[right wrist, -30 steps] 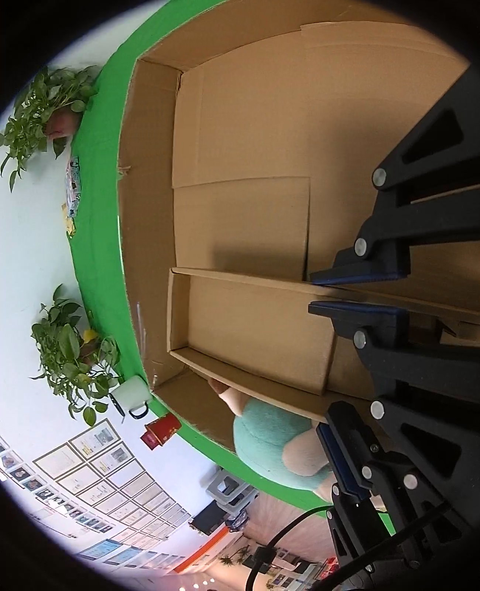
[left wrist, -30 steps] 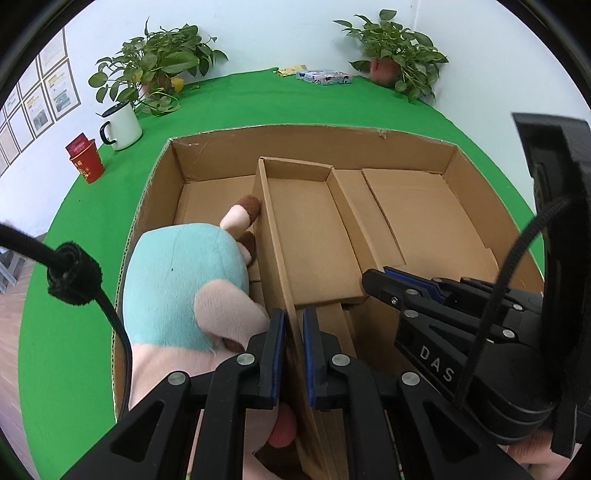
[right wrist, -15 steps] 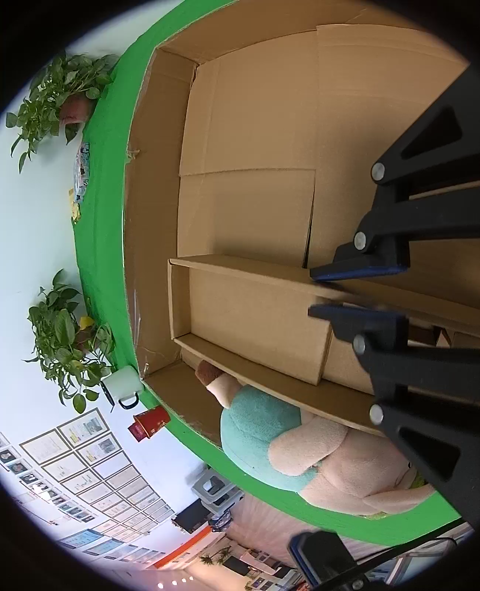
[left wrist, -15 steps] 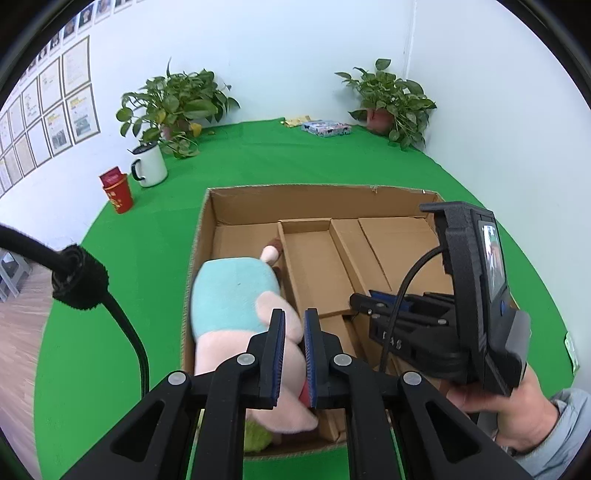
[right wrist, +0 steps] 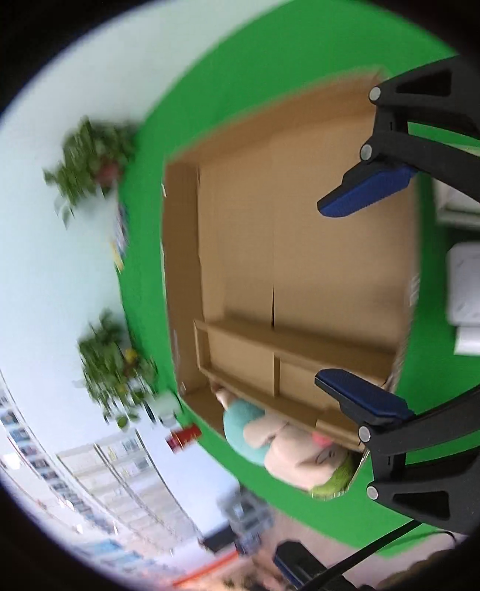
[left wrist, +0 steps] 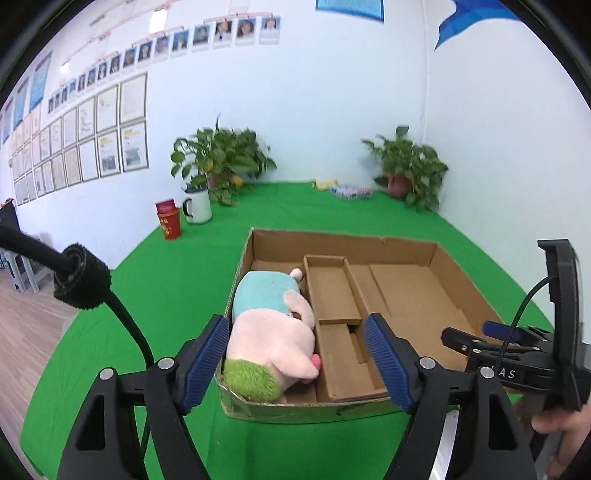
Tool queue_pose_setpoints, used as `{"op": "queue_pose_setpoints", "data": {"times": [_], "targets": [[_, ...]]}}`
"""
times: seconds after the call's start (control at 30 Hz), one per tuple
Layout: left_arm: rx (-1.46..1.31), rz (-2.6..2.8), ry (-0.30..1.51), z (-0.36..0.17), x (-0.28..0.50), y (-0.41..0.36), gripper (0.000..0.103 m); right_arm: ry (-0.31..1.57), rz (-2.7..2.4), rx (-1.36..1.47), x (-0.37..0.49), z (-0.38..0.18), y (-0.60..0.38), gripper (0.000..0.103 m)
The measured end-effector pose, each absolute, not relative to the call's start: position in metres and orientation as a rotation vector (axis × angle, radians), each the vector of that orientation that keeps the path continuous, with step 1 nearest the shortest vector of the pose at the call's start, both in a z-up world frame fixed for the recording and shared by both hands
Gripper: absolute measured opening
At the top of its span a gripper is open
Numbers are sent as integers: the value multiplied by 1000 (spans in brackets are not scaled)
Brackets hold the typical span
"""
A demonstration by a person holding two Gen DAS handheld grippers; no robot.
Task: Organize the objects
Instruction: 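Release the tray inside the box and withdraw both grippers, then move both grippers toward the white hair dryer and devices on the table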
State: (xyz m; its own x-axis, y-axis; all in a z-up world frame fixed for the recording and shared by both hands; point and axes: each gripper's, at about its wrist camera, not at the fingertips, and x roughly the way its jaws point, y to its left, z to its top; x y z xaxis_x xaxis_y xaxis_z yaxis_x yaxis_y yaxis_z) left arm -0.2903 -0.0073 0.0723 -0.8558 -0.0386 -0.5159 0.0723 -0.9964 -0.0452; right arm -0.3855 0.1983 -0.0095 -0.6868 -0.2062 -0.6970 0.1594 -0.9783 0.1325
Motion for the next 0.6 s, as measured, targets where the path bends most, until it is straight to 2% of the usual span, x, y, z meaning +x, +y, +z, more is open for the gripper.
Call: {"op": "queue_pose_setpoints", "data": {"times": [0.17, 0.27, 0.6], "targets": [[826, -2986, 32, 78, -267, 12, 78, 55, -2831, 1048, -351, 7, 195, 84], [819, -3004, 46, 80, -258, 19, 82, 53, -2837, 1029, -333, 7, 198, 84], [838, -2977, 11, 66, -236, 47, 82, 117, -2876, 984, -289, -2, 212, 84]]}}
